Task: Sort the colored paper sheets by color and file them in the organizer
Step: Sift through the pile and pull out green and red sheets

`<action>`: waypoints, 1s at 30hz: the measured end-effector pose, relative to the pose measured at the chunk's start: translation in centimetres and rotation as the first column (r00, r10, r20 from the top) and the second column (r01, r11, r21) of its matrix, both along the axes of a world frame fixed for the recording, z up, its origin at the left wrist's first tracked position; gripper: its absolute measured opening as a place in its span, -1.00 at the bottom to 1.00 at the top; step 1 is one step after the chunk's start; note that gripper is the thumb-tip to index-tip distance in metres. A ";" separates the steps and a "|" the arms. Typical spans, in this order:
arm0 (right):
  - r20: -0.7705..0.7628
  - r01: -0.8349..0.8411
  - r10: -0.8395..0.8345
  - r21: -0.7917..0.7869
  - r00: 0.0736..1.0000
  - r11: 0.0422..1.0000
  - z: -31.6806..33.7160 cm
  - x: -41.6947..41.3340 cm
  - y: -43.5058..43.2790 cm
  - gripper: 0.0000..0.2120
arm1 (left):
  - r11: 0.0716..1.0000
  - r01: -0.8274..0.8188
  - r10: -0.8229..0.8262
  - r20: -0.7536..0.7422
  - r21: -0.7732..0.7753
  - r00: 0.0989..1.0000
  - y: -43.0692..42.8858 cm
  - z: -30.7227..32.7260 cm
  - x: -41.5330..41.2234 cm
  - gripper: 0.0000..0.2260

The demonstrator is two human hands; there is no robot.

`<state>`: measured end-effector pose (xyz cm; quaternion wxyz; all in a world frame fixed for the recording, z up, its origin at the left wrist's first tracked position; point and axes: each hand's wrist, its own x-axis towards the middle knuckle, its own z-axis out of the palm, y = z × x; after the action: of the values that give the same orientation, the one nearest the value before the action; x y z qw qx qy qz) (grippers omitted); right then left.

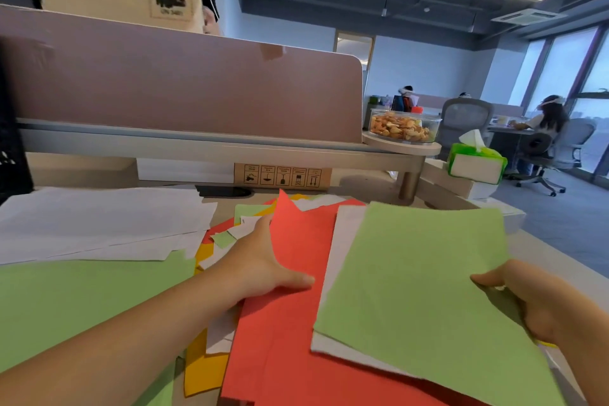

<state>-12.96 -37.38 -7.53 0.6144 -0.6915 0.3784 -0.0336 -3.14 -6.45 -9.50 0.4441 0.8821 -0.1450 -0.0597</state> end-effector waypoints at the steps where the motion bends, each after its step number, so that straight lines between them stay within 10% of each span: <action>1: -0.025 -0.021 0.020 -0.005 0.999 1.000 0.1 -0.3 -0.3 -0.90 | 0.999 0.017 -0.019 0.050 0.042 0.999 -0.2 -0.1 -0.1 -0.07; 5: -0.044 -0.027 0.026 -0.023 0.999 0.999 0.1 -0.5 -1.3 -0.90 | 0.998 -0.022 0.013 0.145 0.061 0.989 -0.8 0.1 -0.4 -0.19; 10: -0.023 -0.115 0.115 0.017 0.993 0.993 0.2 -0.4 -0.7 -0.86 | 0.992 -0.122 0.116 0.129 0.041 0.985 -0.3 0.4 0.2 -0.80; 17: 0.016 -0.211 0.211 0.090 0.977 0.973 0.0 0.4 0.9 -0.90 | 0.963 -0.171 0.080 -0.383 -0.208 0.920 0.4 0.6 0.8 -0.87; 30: 0.099 -0.212 0.199 0.157 0.975 0.964 0.2 0.6 2.5 -0.81 | 0.950 -0.133 0.049 -0.284 -0.283 0.958 1.2 2.6 1.3 -0.91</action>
<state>-12.40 -34.84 -7.30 0.6854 -0.6712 0.2804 0.0336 -1.84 -5.29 -6.91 0.5905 0.7938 -0.0484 -0.1374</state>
